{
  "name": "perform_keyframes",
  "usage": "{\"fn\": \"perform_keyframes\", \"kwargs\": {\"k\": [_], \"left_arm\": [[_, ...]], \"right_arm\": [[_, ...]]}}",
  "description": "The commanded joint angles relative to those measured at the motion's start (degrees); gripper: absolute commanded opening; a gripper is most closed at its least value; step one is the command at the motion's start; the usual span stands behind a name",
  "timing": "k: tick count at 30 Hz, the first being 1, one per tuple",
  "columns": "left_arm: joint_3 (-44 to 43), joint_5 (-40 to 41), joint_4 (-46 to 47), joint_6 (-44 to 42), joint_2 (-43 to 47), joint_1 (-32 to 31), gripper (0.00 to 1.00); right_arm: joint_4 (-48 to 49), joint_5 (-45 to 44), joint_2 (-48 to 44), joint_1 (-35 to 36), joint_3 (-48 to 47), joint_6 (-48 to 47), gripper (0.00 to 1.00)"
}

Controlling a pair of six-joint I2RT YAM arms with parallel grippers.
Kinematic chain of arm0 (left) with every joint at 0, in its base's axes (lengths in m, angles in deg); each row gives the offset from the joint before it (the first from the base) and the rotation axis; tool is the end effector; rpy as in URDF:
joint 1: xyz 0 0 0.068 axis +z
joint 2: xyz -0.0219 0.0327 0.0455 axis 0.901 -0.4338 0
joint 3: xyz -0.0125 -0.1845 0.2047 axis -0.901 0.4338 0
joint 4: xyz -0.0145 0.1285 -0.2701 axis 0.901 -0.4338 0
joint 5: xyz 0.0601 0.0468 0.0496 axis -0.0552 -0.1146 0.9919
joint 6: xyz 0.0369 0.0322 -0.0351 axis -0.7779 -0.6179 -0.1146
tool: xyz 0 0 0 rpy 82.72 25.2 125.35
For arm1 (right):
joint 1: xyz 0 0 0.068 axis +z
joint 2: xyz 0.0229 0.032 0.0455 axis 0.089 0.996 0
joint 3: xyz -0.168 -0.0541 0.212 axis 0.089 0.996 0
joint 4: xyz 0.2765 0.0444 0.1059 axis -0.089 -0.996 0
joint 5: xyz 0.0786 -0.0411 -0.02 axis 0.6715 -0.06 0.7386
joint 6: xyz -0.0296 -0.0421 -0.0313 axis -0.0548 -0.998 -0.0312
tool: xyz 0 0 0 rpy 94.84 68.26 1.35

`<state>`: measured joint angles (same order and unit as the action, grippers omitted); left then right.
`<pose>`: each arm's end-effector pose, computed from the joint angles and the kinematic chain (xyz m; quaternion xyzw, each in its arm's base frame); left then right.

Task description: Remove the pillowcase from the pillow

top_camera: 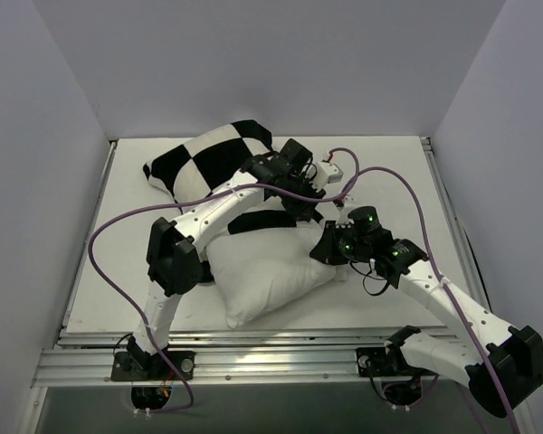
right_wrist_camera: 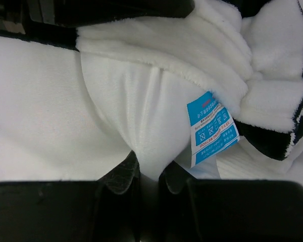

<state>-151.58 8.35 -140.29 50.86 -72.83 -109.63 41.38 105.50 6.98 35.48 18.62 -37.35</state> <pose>0.3556 -0.3786 0.2980 0.4819 0.8094 -0.2272 0.2470 0.2337 0.1531 0.2698 -0.1099 0.8371 0.3657 0.3917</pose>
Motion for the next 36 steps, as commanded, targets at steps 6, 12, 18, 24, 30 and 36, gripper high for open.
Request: {"fn": "perform_keyframes", "kwargs": {"k": [6,12,18,24,30,36], "left_arm": [[1.2,1.3,-1.0,1.8,-0.5,3.4,0.02],[4.4,13.8,9.8,12.5,2.9,11.4,0.02],[7.4,28.5,19.0,17.1,6.3,16.1,0.02],[6.9,38.9,22.1,17.4,5.3,20.6,0.02],[3.5,43.5,22.3,16.7,0.7,25.9,0.02],[1.1,36.9,21.6,21.1,0.5,27.1,0.03]], "right_arm": [[-3.7,-4.8,-3.9,0.0,-3.5,-3.2,0.00],[-9.3,-0.4,-9.5,0.0,-6.1,-4.7,0.00],[-14.0,6.6,-15.6,0.0,-11.2,-5.1,0.00],[-23.9,1.7,-17.9,0.0,-25.6,-6.7,0.00],[-33.7,-8.8,-17.2,0.1,-40.2,-9.1,0.00],[-30.4,-15.9,-16.4,0.1,-31.1,-6.7,0.00]]}}
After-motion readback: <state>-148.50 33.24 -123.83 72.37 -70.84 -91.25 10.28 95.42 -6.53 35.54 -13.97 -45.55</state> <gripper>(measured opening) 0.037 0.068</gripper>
